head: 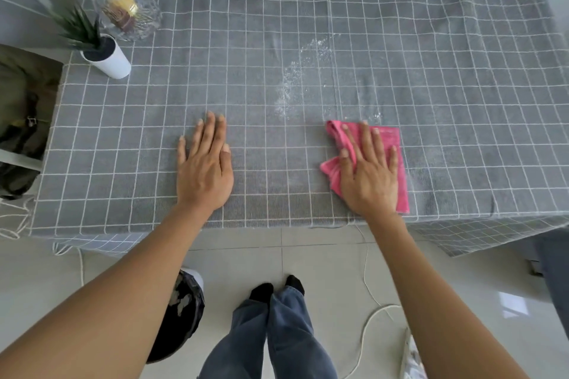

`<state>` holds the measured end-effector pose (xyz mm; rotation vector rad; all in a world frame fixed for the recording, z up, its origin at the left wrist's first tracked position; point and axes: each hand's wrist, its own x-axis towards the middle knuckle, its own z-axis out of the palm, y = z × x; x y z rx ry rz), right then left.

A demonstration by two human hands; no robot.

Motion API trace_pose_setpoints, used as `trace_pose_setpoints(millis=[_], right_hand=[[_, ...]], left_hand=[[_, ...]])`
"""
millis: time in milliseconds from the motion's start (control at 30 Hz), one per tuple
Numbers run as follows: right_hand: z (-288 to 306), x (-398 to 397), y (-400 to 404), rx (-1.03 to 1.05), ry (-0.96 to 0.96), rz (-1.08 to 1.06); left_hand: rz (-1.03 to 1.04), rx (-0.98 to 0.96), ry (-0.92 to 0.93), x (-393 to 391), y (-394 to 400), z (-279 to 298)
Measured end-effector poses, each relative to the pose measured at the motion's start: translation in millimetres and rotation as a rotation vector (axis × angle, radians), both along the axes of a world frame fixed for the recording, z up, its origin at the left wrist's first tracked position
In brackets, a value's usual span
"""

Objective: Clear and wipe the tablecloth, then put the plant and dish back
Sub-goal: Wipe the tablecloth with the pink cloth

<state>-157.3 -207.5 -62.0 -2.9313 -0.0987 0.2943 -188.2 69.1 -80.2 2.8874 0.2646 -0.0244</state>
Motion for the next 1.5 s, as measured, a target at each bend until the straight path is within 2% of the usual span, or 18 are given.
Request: trace_pose_setpoints(millis=[200,267,500,700,967,1233,1333,1433,1500], right_hand=[[-1,-2,17,0.034,0.023,-0.245],[1,-7,34,0.046,0.033,-0.26],[0,-45,109,0.081,0.04,0.149],[-2,-39,85,0.097,-0.014,0.193],[-2,-7,-4,0.016,0.015,-0.144],[3,-14,43,0.078,0.021,-0.365],[3,-27,85,0.071,0.034,-0.266],[0,-39,125,0.046,0.05,-0.003],[-1,-43,132,0.063,0.038,0.093]], left_hand=[[0.011,0.014,-0.007,-1,-1,-1],[0.015,0.013,-0.007,-1,-2,-1],[0.017,0.021,-0.015,1,-3,-3],[0.006,-0.007,-0.012,0,-2,-1],[-0.003,-0.003,-0.006,-2,0,0],[-0.016,-0.059,0.034,-6,-2,5],[-0.023,-0.058,0.025,-26,-8,5],[-0.037,-0.045,0.01,-34,-8,2],[-0.045,-0.04,0.002,-32,-7,2]])
